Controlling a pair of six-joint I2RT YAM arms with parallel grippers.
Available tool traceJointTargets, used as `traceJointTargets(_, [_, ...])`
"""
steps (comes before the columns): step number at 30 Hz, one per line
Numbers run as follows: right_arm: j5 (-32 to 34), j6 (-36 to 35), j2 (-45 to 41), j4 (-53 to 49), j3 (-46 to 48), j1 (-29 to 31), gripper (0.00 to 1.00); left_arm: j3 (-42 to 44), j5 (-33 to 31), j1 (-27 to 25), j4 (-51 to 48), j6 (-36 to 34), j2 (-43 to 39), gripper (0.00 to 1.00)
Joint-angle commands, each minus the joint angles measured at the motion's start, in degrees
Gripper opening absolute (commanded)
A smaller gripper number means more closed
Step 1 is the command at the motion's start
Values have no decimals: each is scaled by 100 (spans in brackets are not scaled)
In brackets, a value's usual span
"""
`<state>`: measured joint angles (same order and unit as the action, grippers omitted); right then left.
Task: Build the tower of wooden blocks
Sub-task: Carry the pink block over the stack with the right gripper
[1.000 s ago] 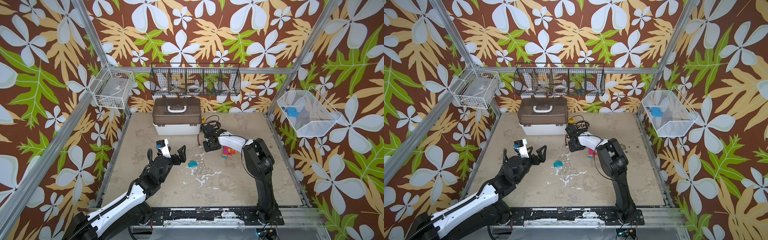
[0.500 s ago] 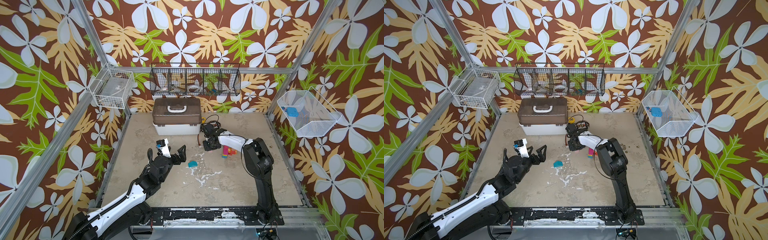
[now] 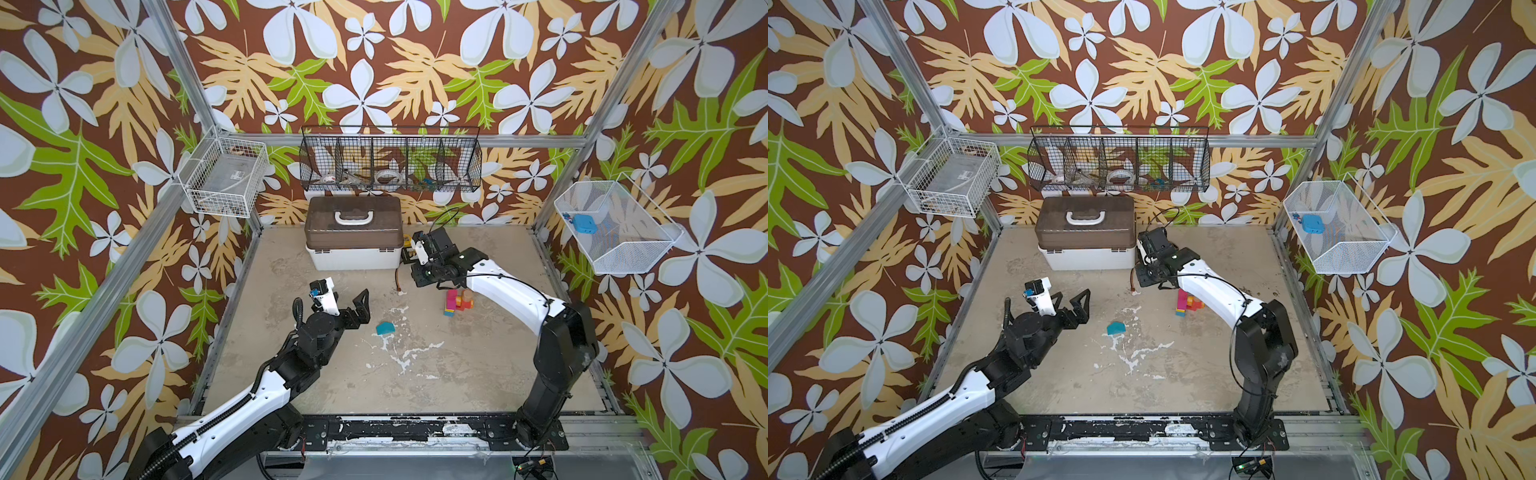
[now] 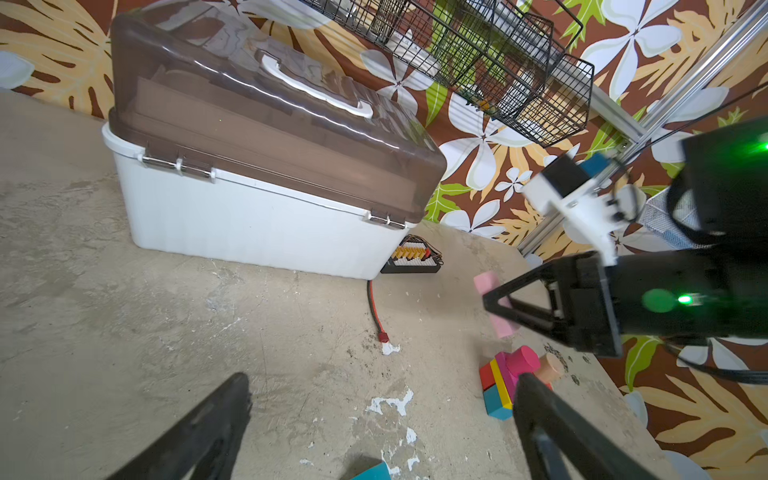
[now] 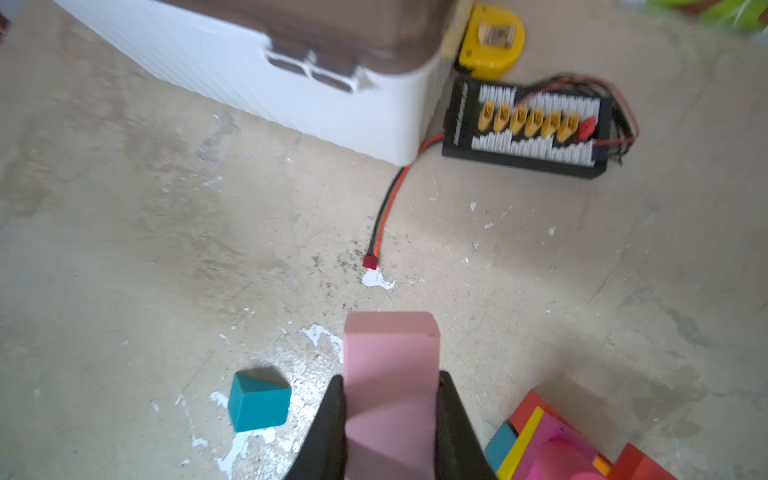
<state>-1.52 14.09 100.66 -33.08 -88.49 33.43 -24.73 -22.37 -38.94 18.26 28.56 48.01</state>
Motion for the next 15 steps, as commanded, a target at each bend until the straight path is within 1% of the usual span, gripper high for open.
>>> traceJointTargets(1, [23,-504,-434,153,-26,5,0,30,-102,0,158,-78,-7,100])
traceJointTargets(4, [-30,-995,-881,388,88,5,0,-3,-105,0,169,-126,42,100])
traceJointTargets(5, [-142,-1149,-996,476,132,6,0,-5,-105,0,169,-131,51,100])
traceJointTargets(6, [-412,-1389,-1096,521,141,6,0,-3,-107,1,173,-140,59,100])
traceJointTargets(9, [-2047,-2927,-1356,443,355,10,0,4,-136,0,173,-171,53,100])
traceJointTargets(10, [-2465,-3467,-1439,335,488,14,0,-5,-140,2,156,-180,38,100])
traceJointTargets(12, [-2705,-3984,-1628,305,772,14,0,-5,-95,0,158,-190,-22,100])
traceJointTargets(13, [-2817,-4385,-1657,180,856,6,0,18,-64,0,183,-200,-54,100])
traceJointTargets(15, [-2545,-4729,-1637,76,942,-6,0,84,-57,5,251,-221,-136,100])
